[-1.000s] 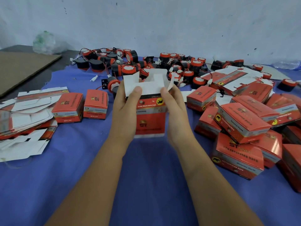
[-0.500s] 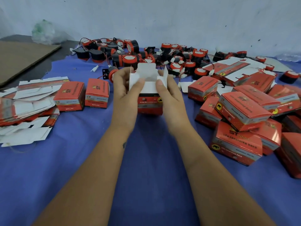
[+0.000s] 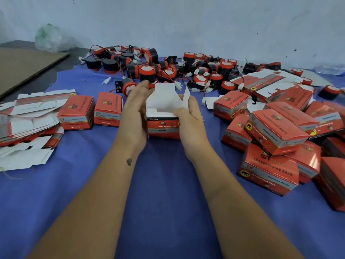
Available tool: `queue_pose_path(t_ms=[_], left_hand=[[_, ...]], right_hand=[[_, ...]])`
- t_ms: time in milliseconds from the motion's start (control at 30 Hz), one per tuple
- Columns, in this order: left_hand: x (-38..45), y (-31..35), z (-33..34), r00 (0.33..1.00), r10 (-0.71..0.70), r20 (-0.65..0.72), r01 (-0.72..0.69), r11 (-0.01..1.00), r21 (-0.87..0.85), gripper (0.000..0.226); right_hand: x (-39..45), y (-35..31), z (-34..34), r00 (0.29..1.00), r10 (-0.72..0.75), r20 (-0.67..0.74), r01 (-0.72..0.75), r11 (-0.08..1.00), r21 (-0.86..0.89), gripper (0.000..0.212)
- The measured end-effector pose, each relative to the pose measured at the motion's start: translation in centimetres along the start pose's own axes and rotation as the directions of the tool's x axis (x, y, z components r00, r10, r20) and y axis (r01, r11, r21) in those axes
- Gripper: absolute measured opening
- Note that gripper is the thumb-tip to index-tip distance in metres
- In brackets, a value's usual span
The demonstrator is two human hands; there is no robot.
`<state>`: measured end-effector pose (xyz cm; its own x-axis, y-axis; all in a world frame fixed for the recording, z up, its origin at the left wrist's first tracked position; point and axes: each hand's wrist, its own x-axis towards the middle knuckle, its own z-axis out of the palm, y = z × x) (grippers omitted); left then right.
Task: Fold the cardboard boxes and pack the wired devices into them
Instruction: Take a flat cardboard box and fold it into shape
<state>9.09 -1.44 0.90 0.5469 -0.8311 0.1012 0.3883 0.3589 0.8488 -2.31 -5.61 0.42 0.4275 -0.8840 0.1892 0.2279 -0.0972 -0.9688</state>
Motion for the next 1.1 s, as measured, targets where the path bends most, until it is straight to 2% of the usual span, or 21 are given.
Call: queue_pose_path(t_ms=[67, 133, 167, 233, 300, 333, 433, 567, 700, 767, 833, 900, 967, 1033, 1067, 1100], left_hand=[[-0.3, -0.4, 0.7, 0.998, 0.011, 0.067, -0.023, 0.982, 0.189, 0.033], [-0.3, -0.5, 0.9, 0.997, 0.016, 0.072, -0.035, 0.964, 0.264, 0.034], [-0.4, -0.4, 1.0, 0.998, 0.019, 0.063, -0.035, 0.964, 0.263, 0.037], [-0.2, -0.3, 0.8, 0.999, 0.022, 0.043, -0.032, 0.969, 0.244, 0.040], [-0.1, -0.3, 0.7, 1.000, 0.021, 0.012, -0.023, 0.981, 0.194, 0.039], [0.0, -0.4, 0.7, 1.000, 0.022, 0.000, -0.022, 0.986, 0.164, 0.038], [0.0, -0.3, 0.7, 0.999, 0.041, 0.016, -0.043, 0.987, 0.153, 0.038], [-0.4, -0.3, 0.6, 0.995, 0.091, 0.029, -0.095, 0.983, 0.157, 0.039], [-0.9, -0.5, 0.4, 0.995, 0.030, 0.090, -0.039, 0.994, 0.101, 0.033], [-0.9, -0.4, 0.5, 0.995, 0.038, 0.089, -0.056, 0.977, 0.208, 0.021], [-0.6, -0.3, 0.4, 0.996, 0.030, 0.084, -0.054, 0.951, 0.304, 0.032], [-0.3, -0.1, 0.4, 0.995, 0.008, 0.096, -0.039, 0.947, 0.319, 0.045], [-0.4, 0.0, 0.4, 0.993, 0.024, 0.114, -0.065, 0.927, 0.369, 0.048], [-0.5, -0.3, 0.4, 0.997, 0.024, 0.072, -0.049, 0.928, 0.370, 0.039], [-0.6, -0.4, 0.6, 0.999, 0.012, 0.030, -0.022, 0.930, 0.367, 0.031], [-0.7, -0.6, 0.6, 1.000, 0.027, -0.012, -0.019, 0.897, 0.441, 0.024]], right_hand=[[0.0, -0.1, 0.0, 1.000, -0.006, -0.021, 0.006, 1.000, 0.018, 0.024], [0.1, 0.0, -0.1, 0.999, -0.006, -0.039, 0.007, 0.999, 0.034, 0.027], [0.2, 0.1, -0.1, 0.999, 0.010, -0.035, -0.007, 0.997, 0.080, 0.026], [0.3, -0.2, 0.0, 0.994, 0.104, 0.026, -0.107, 0.955, 0.276, 0.023], [0.4, -0.4, -0.2, 0.979, 0.200, 0.040, -0.198, 0.889, 0.413, 0.044], [0.6, -0.4, -0.4, 0.974, 0.223, 0.037, -0.218, 0.884, 0.414, 0.045], [0.7, -0.4, -0.4, 0.981, 0.184, 0.061, -0.193, 0.946, 0.261, 0.019], [0.4, -0.6, -0.4, 0.995, 0.038, 0.089, -0.058, 0.972, 0.226, 0.037], [0.2, -0.7, -0.4, 0.997, 0.059, 0.039, -0.065, 0.984, 0.168, 0.028], [0.2, -0.9, -0.5, 0.996, 0.080, 0.035, -0.083, 0.990, 0.110, 0.020], [0.3, -1.1, -0.6, 0.999, 0.044, 0.028, -0.045, 0.999, 0.016, 0.027], [0.2, -1.3, -0.7, 1.000, 0.004, 0.017, -0.003, 0.997, -0.077, 0.038], [0.2, -1.2, -0.7, 1.000, -0.020, -0.011, 0.019, 0.994, -0.106, 0.039], [0.2, -1.1, -0.5, 0.998, -0.020, -0.064, 0.011, 0.992, -0.128, 0.029], [0.2, -1.0, -0.5, 0.995, -0.026, -0.093, 0.009, 0.984, -0.179, 0.018], [0.2, -1.0, -0.3, 0.993, -0.036, -0.115, 0.000, 0.954, -0.299, 0.009]])
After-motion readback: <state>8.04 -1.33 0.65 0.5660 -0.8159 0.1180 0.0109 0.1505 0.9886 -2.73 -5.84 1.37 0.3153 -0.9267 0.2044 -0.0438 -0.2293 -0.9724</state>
